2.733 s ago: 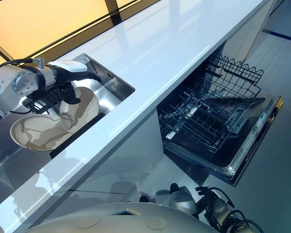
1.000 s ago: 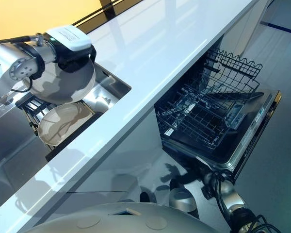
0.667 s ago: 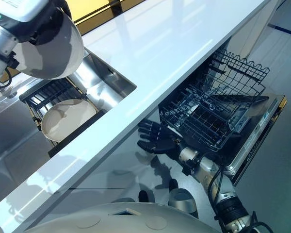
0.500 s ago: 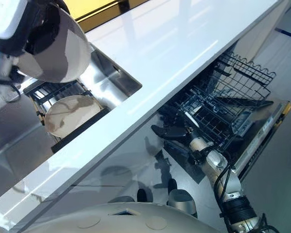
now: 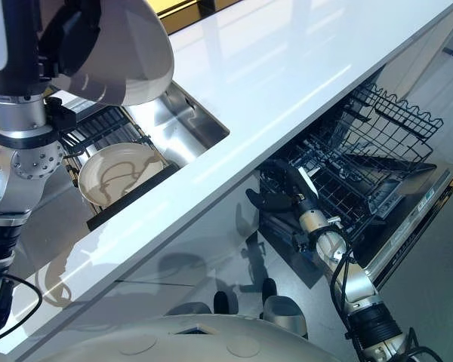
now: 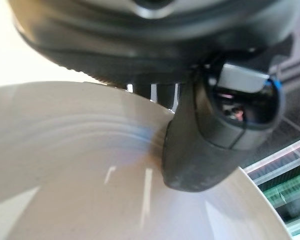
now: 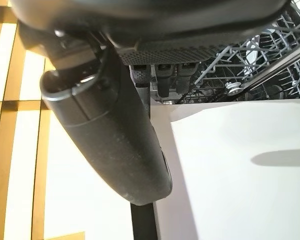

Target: Pick up plates and place into dishwasher.

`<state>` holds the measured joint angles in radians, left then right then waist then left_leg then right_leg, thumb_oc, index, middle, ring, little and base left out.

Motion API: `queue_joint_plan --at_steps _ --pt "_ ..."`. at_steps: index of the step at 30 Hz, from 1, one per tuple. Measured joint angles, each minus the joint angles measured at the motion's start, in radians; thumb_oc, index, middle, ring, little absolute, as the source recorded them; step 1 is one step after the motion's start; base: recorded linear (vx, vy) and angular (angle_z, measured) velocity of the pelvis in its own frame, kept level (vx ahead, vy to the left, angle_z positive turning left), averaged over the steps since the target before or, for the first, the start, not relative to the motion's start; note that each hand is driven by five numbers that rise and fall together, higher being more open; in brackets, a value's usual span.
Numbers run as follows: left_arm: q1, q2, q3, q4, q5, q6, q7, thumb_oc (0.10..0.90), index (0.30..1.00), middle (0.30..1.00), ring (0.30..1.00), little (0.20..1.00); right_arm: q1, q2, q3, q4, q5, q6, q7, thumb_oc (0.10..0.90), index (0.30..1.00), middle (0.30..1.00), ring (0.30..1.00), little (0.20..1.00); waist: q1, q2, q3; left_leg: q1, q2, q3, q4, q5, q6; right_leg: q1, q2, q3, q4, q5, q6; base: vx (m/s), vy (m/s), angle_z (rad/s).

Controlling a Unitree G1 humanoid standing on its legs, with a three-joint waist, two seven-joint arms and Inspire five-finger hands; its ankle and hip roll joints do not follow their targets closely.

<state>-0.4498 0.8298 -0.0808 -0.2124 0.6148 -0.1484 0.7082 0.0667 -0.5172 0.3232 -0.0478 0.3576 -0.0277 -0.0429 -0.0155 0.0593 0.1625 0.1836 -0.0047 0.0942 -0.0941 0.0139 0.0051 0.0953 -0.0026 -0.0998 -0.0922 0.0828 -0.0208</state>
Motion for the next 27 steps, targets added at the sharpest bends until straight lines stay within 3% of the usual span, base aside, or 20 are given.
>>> queue_joint_plan --at_steps 5,9,11,14,19,21,25,27 --pt "0.0 -0.015 -0.067 0.081 -0.006 0.011 0.012 0.1 0.3 0.3 0.3 0.2 -0.038 -0.004 0.031 0.0 -0.105 0.036 -0.078 0.8 0.9 0.9 0.9 0.9 -0.011 0.0 0.0 0.0 0.003 -0.004 0.001 0.004 -0.004 -0.001 0.004 -0.002 0.0 0.001 -0.002 -0.05 -0.011 0.02" --pt "0.032 -0.011 -0.07 0.138 -0.007 0.004 0.018 0.1 0.3 0.3 0.3 0.2 -0.044 -0.001 -0.001 -0.022 -0.074 0.103 -0.047 0.8 0.9 0.9 0.9 0.9 -0.014 0.0 0.0 0.003 0.002 -0.004 0.003 0.005 -0.003 0.0 0.003 -0.001 0.0 0.002 -0.003 -0.02 0.005 0.01" --pt "0.082 0.006 -0.043 0.15 -0.008 -0.04 0.037 0.1 0.3 0.3 0.3 0.2 -0.041 0.029 -0.053 -0.01 -0.017 0.137 -0.029 0.8 0.9 0.9 0.9 0.9 -0.021 0.0 0.0 0.003 0.001 -0.001 0.003 0.005 -0.003 0.0 0.003 0.0 0.0 0.002 -0.003 0.0 0.0 0.0" --pt "0.145 0.027 0.004 0.148 -0.008 -0.078 0.046 0.1 0.3 0.3 0.3 0.2 -0.039 0.052 -0.133 0.05 -0.037 0.186 -0.014 0.8 0.9 0.9 0.9 0.9 -0.021 -0.004 -0.002 0.005 0.001 0.002 0.003 0.004 -0.002 0.0 0.003 0.003 0.0 0.002 -0.003 0.0 0.0 0.0" --pt "0.183 0.105 0.077 0.148 -0.046 -0.091 0.045 0.1 0.3 0.3 0.3 0.2 0.007 0.02 -0.245 0.097 -0.06 0.248 0.122 0.8 0.9 0.9 0.9 0.9 -0.035 -0.029 -0.003 0.012 0.003 0.01 0.001 0.003 -0.002 0.004 0.005 0.011 0.0 0.002 -0.002 -0.01 0.0 -0.04" --pt "0.183 0.133 0.102 0.149 -0.057 -0.09 0.045 0.1 0.3 0.3 0.3 0.2 0.024 0.012 -0.279 0.093 -0.037 0.248 0.24 0.8 0.9 0.9 0.9 0.9 -0.055 -0.043 -0.006 0.014 0.003 0.015 0.0 0.003 -0.003 0.005 0.006 0.016 0.0 -0.001 0.002 -0.04 0.012 -0.08" --pt "0.179 0.187 0.104 0.2 -0.066 -0.126 0.047 0.1 0.3 0.3 0.3 0.2 0.043 -0.088 -0.28 0.067 0.034 0.248 0.499 0.8 0.9 0.9 0.9 0.9 -0.083 -0.057 -0.016 0.015 0.002 0.029 0.0 -0.001 -0.001 0.002 0.006 0.034 0.0 -0.001 0.001 -0.02 0.007 -0.13" --pt "0.179 0.208 0.104 0.245 -0.065 -0.14 0.047 0.1 0.3 0.3 0.3 0.2 0.053 -0.117 -0.293 0.068 0.052 0.248 0.567 0.8 0.9 0.9 0.9 0.9 -0.099 -0.066 -0.021 0.015 0.003 0.031 0.0 -0.002 -0.002 -0.002 0.008 0.036 0.0 -0.001 0.001 -0.01 0.016 -0.05"
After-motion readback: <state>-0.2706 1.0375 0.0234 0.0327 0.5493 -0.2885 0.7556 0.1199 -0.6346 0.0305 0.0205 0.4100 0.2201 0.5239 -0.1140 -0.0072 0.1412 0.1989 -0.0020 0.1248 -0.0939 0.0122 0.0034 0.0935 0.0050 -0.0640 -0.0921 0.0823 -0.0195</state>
